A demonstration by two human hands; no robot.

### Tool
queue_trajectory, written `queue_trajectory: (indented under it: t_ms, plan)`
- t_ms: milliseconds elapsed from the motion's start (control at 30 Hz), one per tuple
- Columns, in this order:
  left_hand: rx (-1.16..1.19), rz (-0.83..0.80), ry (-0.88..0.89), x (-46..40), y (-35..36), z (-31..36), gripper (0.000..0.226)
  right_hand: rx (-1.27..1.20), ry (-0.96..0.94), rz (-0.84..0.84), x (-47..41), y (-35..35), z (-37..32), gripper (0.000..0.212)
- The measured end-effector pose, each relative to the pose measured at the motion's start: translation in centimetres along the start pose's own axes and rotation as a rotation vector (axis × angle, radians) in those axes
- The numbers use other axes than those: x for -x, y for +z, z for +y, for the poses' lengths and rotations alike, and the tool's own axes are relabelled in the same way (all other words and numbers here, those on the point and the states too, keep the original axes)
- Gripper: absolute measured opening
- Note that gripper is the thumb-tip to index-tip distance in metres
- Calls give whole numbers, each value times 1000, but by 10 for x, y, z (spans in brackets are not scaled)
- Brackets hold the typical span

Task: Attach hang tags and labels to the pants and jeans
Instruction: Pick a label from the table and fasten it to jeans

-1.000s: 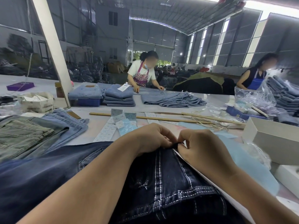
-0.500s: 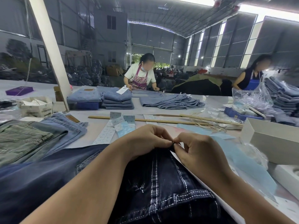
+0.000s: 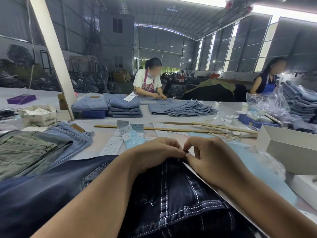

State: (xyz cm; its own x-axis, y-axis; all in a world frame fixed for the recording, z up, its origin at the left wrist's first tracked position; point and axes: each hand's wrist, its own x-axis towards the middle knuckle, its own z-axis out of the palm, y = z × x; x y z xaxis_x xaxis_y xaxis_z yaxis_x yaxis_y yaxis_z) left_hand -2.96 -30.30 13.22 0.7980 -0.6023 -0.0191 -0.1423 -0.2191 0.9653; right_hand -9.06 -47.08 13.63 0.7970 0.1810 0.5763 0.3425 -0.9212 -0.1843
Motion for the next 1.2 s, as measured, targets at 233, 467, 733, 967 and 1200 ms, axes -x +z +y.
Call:
queue_trajectory:
  t_ms: [233,467,733,967,1200]
  plan:
    - [-10,98,55,-3,-2,-5,8,-86,25,-19,-6,0,5,6]
    - [-62,179,108,-5,-2,-9,9,20,-101,1,0,0,0,2]
    - [-150,209,149,-4,-1,-9,8,86,45,-68,-11,7,1,8]
    - [-153,179,135,-2,-3,-8,43,74,90,-158,-16,9,5,14]
    - [-258,157,97,-4,-4,-6,31,102,38,-87,-14,12,3,5]
